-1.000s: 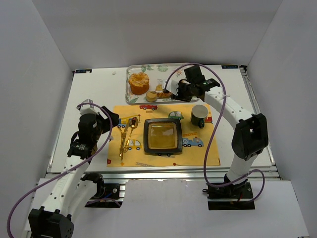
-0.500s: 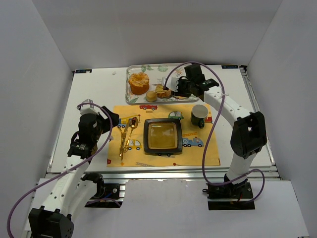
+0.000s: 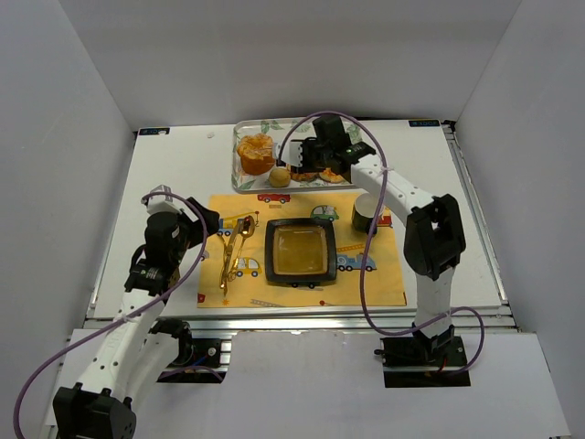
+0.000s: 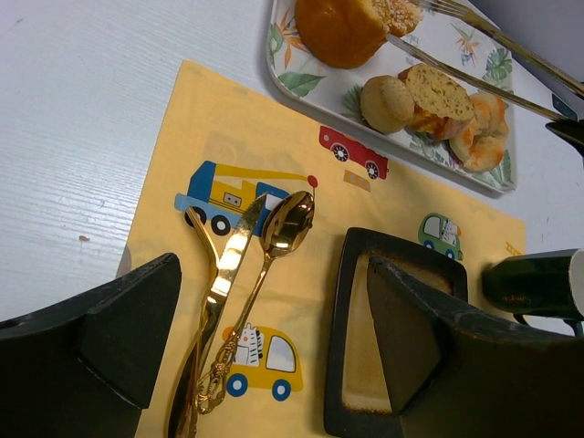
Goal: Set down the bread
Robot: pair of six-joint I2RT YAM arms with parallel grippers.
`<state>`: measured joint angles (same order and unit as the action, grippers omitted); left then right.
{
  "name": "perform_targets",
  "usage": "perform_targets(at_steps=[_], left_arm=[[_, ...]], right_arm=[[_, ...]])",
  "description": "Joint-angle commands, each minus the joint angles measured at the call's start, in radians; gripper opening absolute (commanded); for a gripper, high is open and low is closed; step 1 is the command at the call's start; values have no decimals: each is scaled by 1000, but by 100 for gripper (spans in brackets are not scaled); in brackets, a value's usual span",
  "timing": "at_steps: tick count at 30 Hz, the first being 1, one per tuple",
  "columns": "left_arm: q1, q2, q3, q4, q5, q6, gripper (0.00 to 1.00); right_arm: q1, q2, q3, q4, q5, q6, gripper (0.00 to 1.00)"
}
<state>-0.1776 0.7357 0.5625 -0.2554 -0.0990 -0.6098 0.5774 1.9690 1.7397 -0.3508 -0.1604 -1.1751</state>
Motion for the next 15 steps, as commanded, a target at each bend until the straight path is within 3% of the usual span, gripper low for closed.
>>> perform_targets(at_steps=[1,15], left_arm=[[6,-27,-12,8,-19,-11,92],[7,-42,-12,-4,-27,-11,92]], right_arm=[[10,13,73,24,-4,-23,45],[25,140,188,21,47,5,48]])
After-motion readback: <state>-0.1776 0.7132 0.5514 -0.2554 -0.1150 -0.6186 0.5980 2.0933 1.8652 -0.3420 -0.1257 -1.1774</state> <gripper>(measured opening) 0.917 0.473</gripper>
